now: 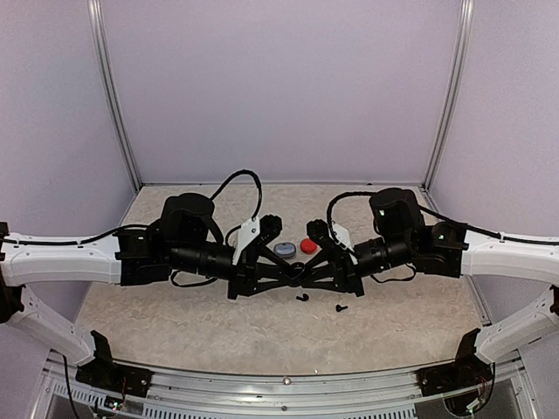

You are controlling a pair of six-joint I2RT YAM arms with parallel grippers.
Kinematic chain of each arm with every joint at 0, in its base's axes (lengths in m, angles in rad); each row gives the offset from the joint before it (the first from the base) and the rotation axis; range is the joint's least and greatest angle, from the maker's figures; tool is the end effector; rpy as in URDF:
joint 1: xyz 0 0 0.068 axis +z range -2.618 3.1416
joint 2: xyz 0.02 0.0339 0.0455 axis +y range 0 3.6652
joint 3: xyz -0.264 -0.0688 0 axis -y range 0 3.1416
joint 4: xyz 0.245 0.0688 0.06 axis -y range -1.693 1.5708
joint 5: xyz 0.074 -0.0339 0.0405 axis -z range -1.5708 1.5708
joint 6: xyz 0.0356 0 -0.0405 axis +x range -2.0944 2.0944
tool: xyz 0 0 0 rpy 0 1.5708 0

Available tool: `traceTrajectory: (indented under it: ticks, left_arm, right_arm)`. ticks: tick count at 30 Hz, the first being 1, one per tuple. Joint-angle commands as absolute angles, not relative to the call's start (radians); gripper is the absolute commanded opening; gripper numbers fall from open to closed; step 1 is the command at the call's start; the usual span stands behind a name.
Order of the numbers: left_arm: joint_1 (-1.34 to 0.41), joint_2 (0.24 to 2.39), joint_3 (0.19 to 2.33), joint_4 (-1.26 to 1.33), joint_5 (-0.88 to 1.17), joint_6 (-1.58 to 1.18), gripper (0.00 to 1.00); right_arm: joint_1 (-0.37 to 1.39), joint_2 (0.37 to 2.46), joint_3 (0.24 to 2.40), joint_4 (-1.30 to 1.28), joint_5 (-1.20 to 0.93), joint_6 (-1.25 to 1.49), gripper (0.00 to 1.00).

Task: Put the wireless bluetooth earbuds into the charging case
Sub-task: Pass from the left arm to the right, then open the charging case.

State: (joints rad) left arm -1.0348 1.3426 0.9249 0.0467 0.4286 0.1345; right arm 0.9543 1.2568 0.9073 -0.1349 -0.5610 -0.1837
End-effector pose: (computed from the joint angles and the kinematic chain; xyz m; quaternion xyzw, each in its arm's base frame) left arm 0.1444 -0.2721 0.2875 0.5452 0.6063 -0.3981 0.4203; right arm 0.1472 0.2405 0.2886 -0.5638 0.6159 0.4063 0.3712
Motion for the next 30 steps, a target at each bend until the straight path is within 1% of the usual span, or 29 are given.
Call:
traceTrajectory:
  ticks: [1,2,3,10,14,20,25,30]
  left_arm:
    - [-1.037,1.336,0.933,0.113,0.406,0.124,0.48]
    - [-1.038,1.333,0.921,0.134,0.397,0.116,0.52]
    - [-1.038,1.329,0.912,0.151,0.381,0.104,0.54]
    - [-1.045,1.334,0.924,0.137,0.352,0.126,0.55]
    - [-1.062,1.349,0.928,0.122,0.36,0.152,0.6]
    - [-1.046,1.362,0.934,0.118,0.323,0.131,0.55]
    - [-1.004,1.324,0.911,0.175,0.37,0.093,0.5]
    - [-0.975,1.296,0.895,0.208,0.404,0.066,0.49]
  right_arm:
    - [0.953,1.256,0.922,-0.126,-0.561,-0.185,0.15]
    - [0.953,1.253,0.921,-0.122,-0.559,-0.182,0.13]
    - [0.953,1.25,0.919,-0.118,-0.558,-0.179,0.12]
    - [0.953,1.23,0.909,-0.1,-0.576,-0.172,0.06]
    - [0.952,1.222,0.901,-0.087,-0.575,-0.166,0.04]
    - [0.953,1.2,0.881,-0.075,-0.585,-0.166,0.01]
    - [0.956,1.192,0.868,-0.081,-0.587,-0.185,0.0]
    - [0.973,1.193,0.859,-0.082,-0.584,-0.201,0.0]
